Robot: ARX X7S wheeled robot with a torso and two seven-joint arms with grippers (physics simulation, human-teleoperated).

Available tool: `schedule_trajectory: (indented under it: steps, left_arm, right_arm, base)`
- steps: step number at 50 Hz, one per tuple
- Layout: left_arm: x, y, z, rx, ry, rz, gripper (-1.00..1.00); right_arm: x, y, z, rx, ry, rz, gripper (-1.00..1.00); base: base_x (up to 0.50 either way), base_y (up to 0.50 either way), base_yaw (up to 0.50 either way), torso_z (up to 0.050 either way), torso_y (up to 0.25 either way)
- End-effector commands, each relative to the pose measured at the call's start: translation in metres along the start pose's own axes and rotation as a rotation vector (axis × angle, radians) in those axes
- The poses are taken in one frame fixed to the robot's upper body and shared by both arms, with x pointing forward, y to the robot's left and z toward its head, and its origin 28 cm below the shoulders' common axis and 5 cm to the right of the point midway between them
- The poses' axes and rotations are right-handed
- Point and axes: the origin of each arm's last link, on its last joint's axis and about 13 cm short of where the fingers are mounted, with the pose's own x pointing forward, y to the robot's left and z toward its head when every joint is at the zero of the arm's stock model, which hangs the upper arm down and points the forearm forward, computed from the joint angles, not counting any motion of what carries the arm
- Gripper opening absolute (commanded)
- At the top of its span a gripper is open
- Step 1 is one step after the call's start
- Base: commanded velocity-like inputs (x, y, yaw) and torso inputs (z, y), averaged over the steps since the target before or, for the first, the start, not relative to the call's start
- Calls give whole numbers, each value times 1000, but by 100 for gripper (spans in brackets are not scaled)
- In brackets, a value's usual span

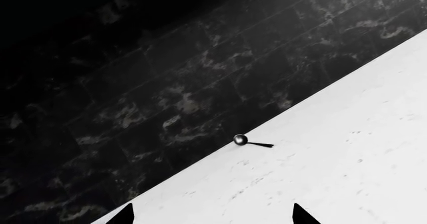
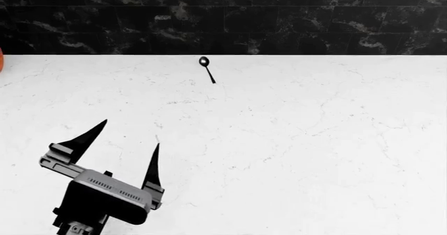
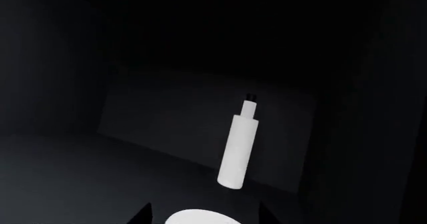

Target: A wet mug is on the counter and needs to be dried. Pick it up and place it upside down in the open cabinet.

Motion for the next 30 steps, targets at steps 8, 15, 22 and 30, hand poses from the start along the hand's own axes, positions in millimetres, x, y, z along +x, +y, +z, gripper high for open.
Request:
schedule_trajectory:
  steps: [8, 15, 22, 30]
  left_arm:
    - [-3, 1, -6, -8, 14, 11, 100]
    - [-4, 0, -9, -13, 20, 13, 100]
    - [-6, -1, -12, -18, 29, 11, 100]
    - [-7, 0, -13, -23, 33, 15, 100]
  right_arm:
    - [7, -5, -42, -16, 84, -116, 100]
    - [9, -6, -28, -96, -41, -129, 100]
    - [9, -6, -15, -138, -119, -117, 100]
    - [6, -6, 2, -176, -194, -109, 100]
  base:
    - [0, 0, 0, 0, 0]
    - [0, 0, 0, 0, 0]
    - [0, 0, 0, 3, 0]
    - [0, 0, 0, 3, 0]
